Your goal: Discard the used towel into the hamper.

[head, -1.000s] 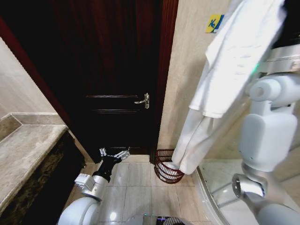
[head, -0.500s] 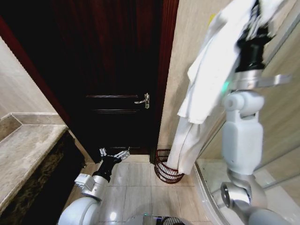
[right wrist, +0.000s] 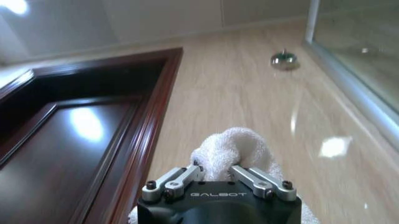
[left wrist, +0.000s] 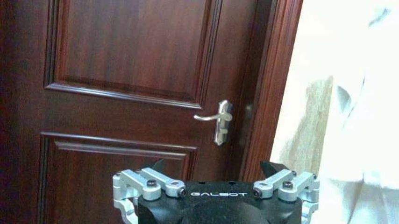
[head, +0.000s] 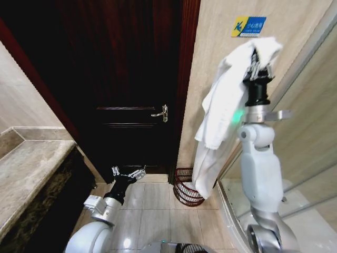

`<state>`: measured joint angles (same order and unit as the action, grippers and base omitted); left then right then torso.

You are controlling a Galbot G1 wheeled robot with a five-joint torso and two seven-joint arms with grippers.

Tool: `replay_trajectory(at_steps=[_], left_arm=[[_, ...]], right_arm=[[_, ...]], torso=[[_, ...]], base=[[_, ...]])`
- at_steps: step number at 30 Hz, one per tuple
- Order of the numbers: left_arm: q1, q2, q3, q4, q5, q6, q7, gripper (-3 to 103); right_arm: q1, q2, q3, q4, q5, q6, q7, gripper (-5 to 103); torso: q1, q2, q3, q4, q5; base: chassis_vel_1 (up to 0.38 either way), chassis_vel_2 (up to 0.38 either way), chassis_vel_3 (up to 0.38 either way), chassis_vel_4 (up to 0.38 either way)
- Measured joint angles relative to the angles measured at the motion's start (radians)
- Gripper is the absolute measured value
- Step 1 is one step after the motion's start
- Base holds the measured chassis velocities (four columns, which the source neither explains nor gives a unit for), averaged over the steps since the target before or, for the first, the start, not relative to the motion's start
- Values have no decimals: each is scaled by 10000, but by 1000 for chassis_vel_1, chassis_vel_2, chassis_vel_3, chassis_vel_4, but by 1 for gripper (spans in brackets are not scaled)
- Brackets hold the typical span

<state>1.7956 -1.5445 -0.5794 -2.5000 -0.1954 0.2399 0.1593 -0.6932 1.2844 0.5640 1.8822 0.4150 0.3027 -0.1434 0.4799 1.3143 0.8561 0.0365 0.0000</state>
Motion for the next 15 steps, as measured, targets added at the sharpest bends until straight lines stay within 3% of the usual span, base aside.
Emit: replay_trajectory(at_steps=[15], left_arm=[[0, 0, 0, 0, 0, 0, 0, 100]], right_arm=[[-2440, 387, 134, 720, -248, 652, -456, 8]], torso=[[-1, 0, 0, 0, -2]], base=[[0, 0, 0, 0]])
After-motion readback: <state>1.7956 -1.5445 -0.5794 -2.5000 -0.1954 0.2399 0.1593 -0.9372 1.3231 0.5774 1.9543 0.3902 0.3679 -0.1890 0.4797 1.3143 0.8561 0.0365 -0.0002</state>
